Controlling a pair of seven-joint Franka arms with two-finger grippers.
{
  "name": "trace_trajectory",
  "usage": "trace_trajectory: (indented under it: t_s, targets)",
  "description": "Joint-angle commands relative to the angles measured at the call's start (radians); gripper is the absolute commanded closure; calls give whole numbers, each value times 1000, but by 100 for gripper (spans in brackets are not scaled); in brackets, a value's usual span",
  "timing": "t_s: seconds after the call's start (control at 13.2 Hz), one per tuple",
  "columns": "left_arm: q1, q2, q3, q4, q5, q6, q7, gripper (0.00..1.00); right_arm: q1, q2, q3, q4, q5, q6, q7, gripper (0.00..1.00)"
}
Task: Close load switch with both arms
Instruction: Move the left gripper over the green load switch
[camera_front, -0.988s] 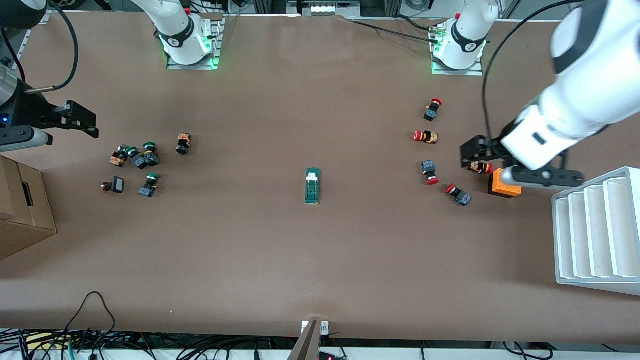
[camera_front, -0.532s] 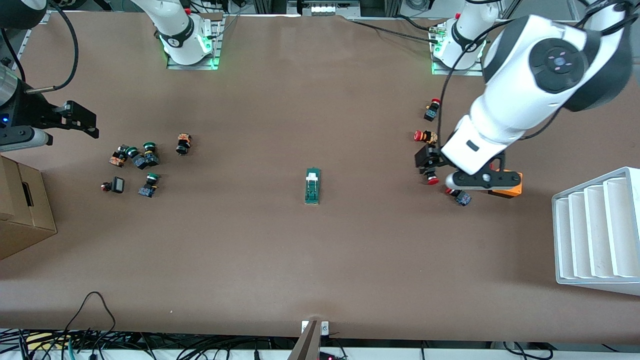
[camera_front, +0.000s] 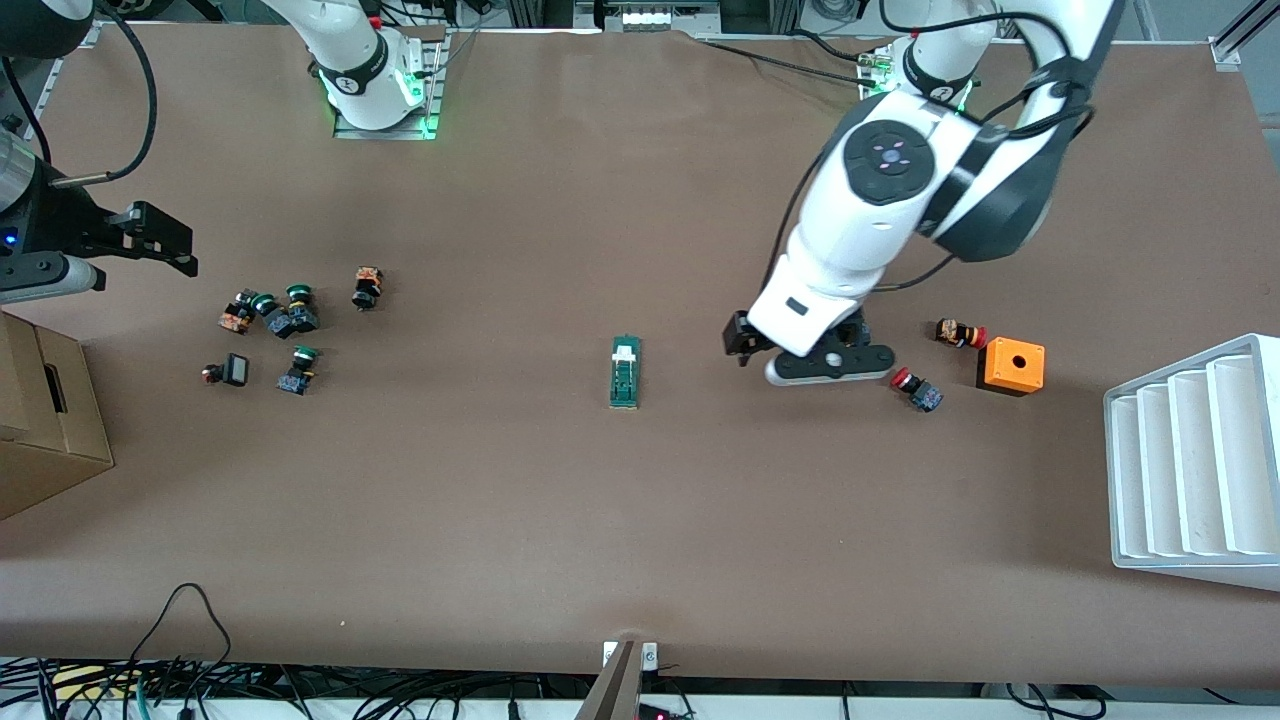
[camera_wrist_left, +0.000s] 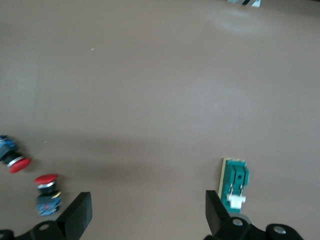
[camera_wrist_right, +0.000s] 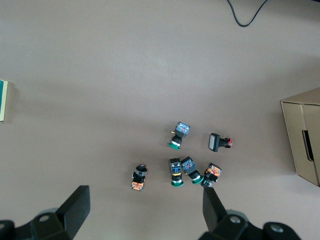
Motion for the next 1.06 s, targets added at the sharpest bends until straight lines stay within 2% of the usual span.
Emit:
trace_trajectory:
  t_s: [0.0,0.15,0.23,0.53,0.76,0.99]
  targets:
    - [-12,-1,2,-85,46,148,-53,0,1,5,2,18,-7,-13,-1,0]
    - [-43,-3,3,-151,55,269,-106,0,3,5,4,18,-7,-13,-1,0]
    - [-62,0,3,-164,114,296,-152,0,3,5,4,18,-7,-13,-3,0]
    - [-158,69,3,-175,445,363,-460,0,0,5,4,18,-8,-19,-53,0]
    - [-228,92,-1,-202,672,368,-707,0,-5,5,2,18,-8,-19,-83,0]
    - [-283,113,-1,-240,835,413,-927,0,-6,5,1,18,-8,-18,-83,0]
